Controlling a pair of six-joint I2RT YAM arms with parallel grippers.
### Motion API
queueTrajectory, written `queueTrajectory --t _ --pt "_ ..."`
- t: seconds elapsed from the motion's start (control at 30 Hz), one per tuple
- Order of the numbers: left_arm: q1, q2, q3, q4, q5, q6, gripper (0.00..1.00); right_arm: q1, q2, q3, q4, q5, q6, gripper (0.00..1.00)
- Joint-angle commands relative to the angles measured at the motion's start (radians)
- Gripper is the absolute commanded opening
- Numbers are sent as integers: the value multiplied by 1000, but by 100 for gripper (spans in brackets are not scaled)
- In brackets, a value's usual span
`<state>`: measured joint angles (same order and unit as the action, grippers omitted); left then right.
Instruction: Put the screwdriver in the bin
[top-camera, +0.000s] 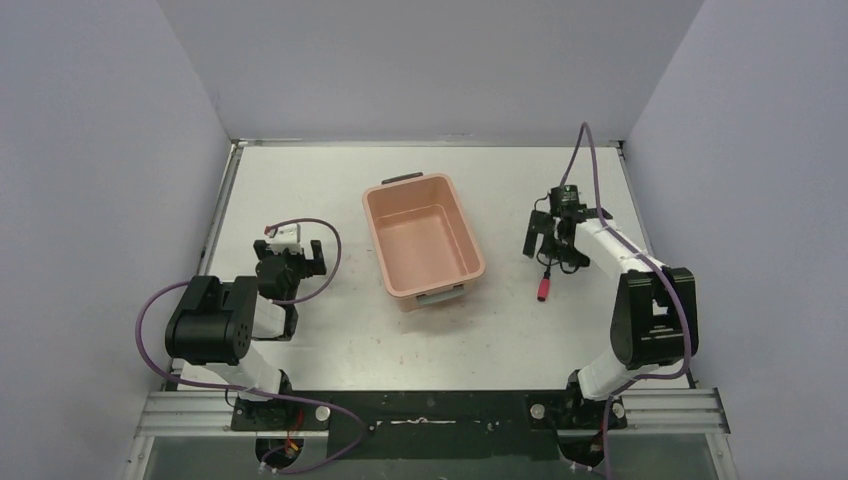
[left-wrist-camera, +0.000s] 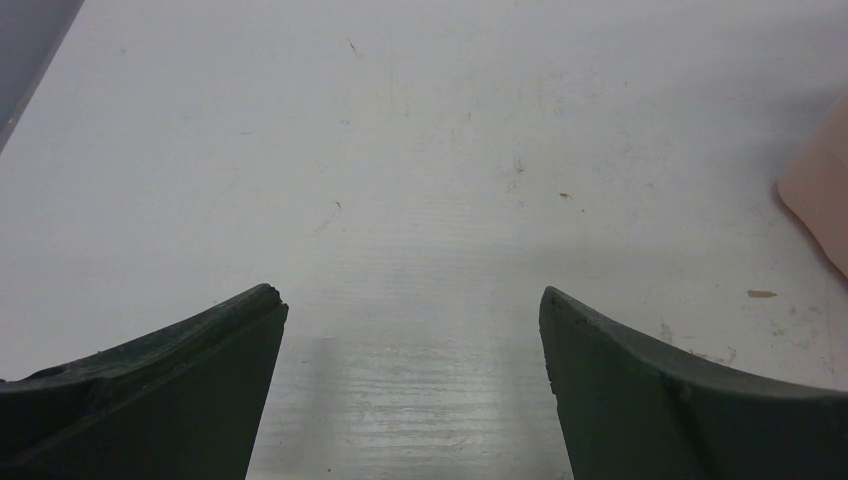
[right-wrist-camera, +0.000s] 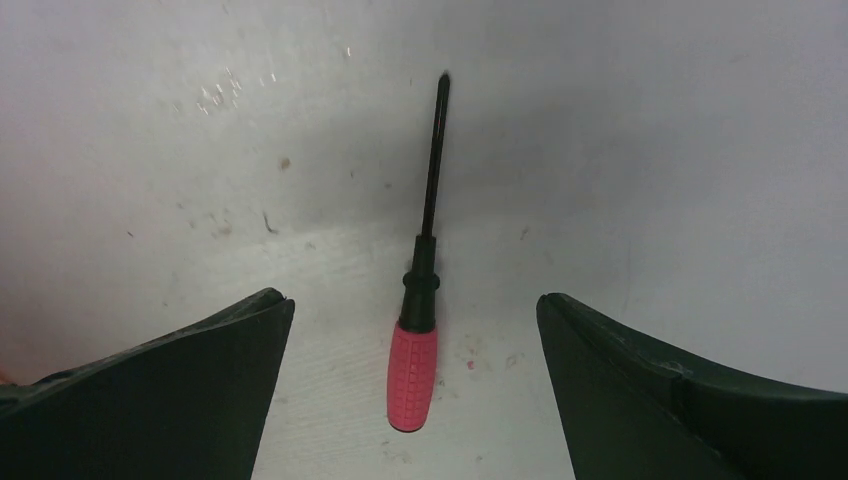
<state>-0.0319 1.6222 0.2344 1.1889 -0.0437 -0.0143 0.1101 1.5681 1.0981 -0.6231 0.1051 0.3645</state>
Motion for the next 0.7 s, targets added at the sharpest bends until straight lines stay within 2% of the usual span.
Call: queueTrajectory --t 0.0,0.07,0.13,0.17,0.2,0.23,0.27,0.3,0.43,0.67 --pt "-2 -9 9 46 4 1 97 -4 14 -109 73 -91 10 96" --pt "-2 -9 9 46 5 1 97 -10 29 -159 106 -120 12 89" --pt "-2 -9 10 46 5 1 97 -15 53 -192 132 -145 10 76" --pt "-2 -9 10 47 4 1 97 -17 63 -200 140 -152 8 65" --pt "-2 -9 9 46 5 1 97 -18 71 -202 145 -152 7 43" --pt "-2 -9 9 47 4 1 97 -18 76 -201 146 -148 7 26" --pt "-2 -9 9 47 5 1 97 -18 75 -198 143 -143 7 11" --pt "-3 -10 10 47 6 1 97 -18 68 -190 137 -136 7 0" --pt "-2 -9 9 47 5 0 97 -15 3 -124 51 -108 6 0" --pt "-2 -9 9 47 5 -1 97 7 -159 103 -184 -4 -11 0"
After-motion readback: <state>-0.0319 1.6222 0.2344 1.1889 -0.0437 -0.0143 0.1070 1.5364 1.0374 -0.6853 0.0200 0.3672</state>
